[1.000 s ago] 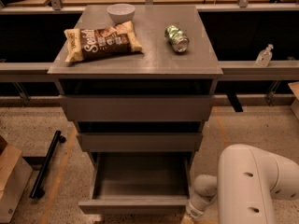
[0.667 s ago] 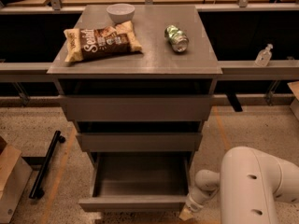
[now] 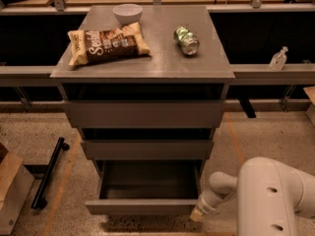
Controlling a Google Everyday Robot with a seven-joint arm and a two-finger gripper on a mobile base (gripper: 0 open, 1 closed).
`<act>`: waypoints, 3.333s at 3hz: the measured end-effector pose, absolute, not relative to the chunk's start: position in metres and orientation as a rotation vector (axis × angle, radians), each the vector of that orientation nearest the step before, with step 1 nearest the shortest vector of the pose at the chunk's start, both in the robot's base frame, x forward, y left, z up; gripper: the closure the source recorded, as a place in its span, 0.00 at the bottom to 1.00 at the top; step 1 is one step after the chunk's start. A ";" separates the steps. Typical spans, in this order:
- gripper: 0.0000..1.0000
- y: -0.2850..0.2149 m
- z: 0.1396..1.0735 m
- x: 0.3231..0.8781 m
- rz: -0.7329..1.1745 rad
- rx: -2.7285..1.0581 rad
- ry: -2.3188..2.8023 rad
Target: Close bottom drawer
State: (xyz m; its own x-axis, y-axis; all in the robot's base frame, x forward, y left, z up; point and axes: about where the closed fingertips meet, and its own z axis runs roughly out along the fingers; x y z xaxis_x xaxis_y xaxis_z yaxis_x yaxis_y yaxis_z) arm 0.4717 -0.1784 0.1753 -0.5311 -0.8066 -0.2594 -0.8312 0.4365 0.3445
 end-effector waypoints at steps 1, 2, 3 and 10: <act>1.00 -0.188 0.184 0.511 0.611 -1.466 2.575; 1.00 -0.186 0.184 0.514 0.604 -1.469 2.571; 1.00 -0.185 0.185 0.572 0.501 -1.455 2.493; 0.37 -0.205 0.156 0.629 0.382 -1.249 2.440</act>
Offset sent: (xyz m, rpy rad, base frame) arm 0.0396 -0.0096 0.0087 -0.0021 -0.0684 -0.0164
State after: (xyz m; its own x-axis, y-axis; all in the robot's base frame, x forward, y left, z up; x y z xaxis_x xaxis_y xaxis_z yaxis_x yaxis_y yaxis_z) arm 0.6286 -0.2054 0.1560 -0.5379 -0.7177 -0.4422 -0.8186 0.5701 0.0705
